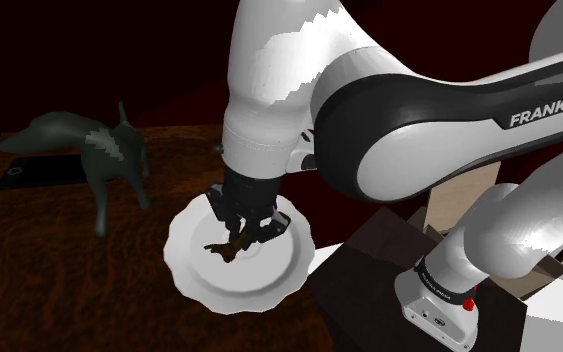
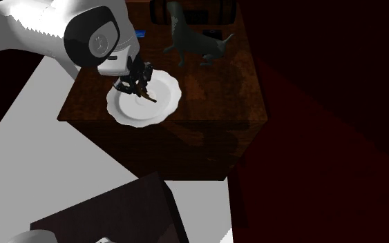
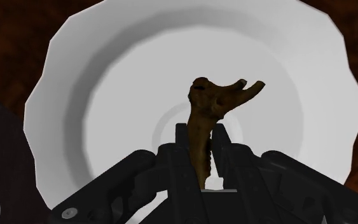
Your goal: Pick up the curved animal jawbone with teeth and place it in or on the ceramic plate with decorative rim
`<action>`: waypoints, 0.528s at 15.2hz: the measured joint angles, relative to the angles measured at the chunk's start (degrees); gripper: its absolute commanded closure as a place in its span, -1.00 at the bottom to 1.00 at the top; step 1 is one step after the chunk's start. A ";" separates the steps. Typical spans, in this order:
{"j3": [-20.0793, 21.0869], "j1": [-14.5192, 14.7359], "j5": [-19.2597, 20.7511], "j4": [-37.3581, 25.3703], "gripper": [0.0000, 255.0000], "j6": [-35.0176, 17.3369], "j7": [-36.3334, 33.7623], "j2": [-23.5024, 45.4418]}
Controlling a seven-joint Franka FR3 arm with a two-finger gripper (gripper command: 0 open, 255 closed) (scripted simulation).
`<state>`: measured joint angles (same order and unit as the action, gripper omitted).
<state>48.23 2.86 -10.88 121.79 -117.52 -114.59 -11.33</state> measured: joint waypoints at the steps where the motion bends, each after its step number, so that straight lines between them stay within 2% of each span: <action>1: 0.00 0.00 0.00 0.01 1.00 -0.01 0.00 0.00; 2: 0.00 0.00 0.00 0.01 -1.00 -0.01 0.00 0.00; 8: 0.00 0.00 0.00 0.01 -1.00 -0.01 0.00 0.00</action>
